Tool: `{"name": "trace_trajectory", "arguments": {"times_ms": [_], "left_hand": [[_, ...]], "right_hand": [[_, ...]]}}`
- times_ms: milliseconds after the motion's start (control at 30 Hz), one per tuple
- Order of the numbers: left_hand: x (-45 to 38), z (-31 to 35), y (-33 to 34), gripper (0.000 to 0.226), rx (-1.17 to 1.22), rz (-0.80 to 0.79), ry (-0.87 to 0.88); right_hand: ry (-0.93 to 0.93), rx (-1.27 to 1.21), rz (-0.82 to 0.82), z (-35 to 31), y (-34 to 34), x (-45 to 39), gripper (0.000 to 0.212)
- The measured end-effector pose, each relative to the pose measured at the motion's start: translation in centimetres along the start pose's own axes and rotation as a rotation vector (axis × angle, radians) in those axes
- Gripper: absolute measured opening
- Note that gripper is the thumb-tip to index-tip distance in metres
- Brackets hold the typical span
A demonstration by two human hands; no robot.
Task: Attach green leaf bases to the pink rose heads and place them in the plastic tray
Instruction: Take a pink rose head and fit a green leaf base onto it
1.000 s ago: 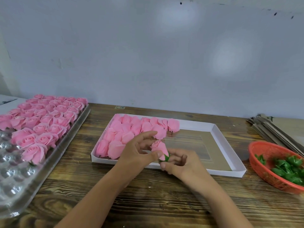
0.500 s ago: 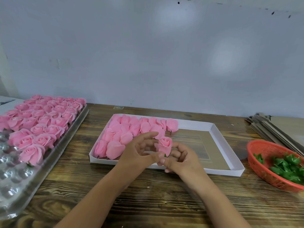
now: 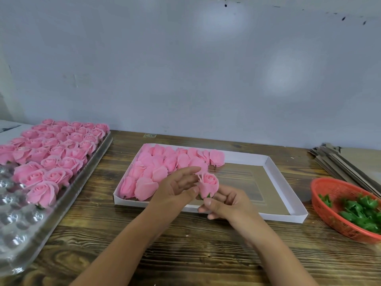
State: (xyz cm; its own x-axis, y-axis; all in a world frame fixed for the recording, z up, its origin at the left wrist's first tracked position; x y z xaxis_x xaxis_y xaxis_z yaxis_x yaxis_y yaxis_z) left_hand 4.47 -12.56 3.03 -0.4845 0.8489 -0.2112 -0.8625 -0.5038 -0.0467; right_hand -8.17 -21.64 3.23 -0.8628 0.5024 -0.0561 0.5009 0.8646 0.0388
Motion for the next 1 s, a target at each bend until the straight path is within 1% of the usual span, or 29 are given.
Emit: {"name": "trace_trajectory", "arguments": {"times_ms": [133,233,300,400,500,567,667,767,867,933,1000], "left_hand": [[-0.1,0.1,-0.1,0.042,-0.015,0.046,0.009],[-0.2,-0.1,0.1,0.06,-0.054,0.038,0.008],[-0.2,-0.2,0.4,0.063,-0.08,0.038,0.024],[-0.2,-0.1,0.4,0.058,-0.078,0.046,0.035],[-0.1,0.3,0.1,0.056,-0.057,0.025,0.025],[0.0,0.3,0.0,0.056,-0.026,-0.003,0.011],[0.2,0.5,0.2,0.053,-0.013,-0.054,0.003],[0.3,0.6,0.4,0.045,-0.041,-0.074,0.013],[0.4,0.8,0.5,0.043,-0.064,-0.089,0.027],[0.5,1.0,0.5,0.043,-0.036,-0.072,0.039],[0.5,1.3,0.4,0.04,-0.027,-0.036,0.067]], "right_hand": [[-0.026,0.021,0.12,0.3,-0.5,-0.2,0.02],[-0.037,0.078,0.147,0.4,-0.5,-0.3,0.026],[-0.042,0.127,0.155,0.5,-0.5,-0.4,0.031],[-0.04,0.154,0.109,0.4,-0.2,-0.4,0.036],[0.016,0.01,-0.045,0.2,0.1,-0.1,0.041],[0.05,-0.045,-0.114,-0.1,0.1,0.2,0.035],[0.06,-0.079,-0.124,-0.1,-0.2,0.3,0.031],[0.06,-0.064,-0.104,0.1,-0.2,0.2,0.038],[0.044,-0.028,-0.08,0.5,0.0,0.0,0.038],[0.036,0.01,-0.085,0.8,0.4,-0.1,0.04],[0.016,0.057,-0.079,1.0,0.6,-0.2,0.038]]}}
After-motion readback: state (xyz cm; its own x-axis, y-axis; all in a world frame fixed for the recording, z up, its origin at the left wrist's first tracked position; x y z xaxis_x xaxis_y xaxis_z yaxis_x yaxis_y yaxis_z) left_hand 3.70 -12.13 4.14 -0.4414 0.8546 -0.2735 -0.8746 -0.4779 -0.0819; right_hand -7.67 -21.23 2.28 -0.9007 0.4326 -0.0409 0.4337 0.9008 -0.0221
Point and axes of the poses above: each hand's wrist, its own x-axis away from the middle knuckle, its own y-axis out of the palm, z = x × y, the point moved 5 cm from there along -x, towards the middle knuckle, and after that the axes turned 2 degrees about z, right-handed, at the moved point
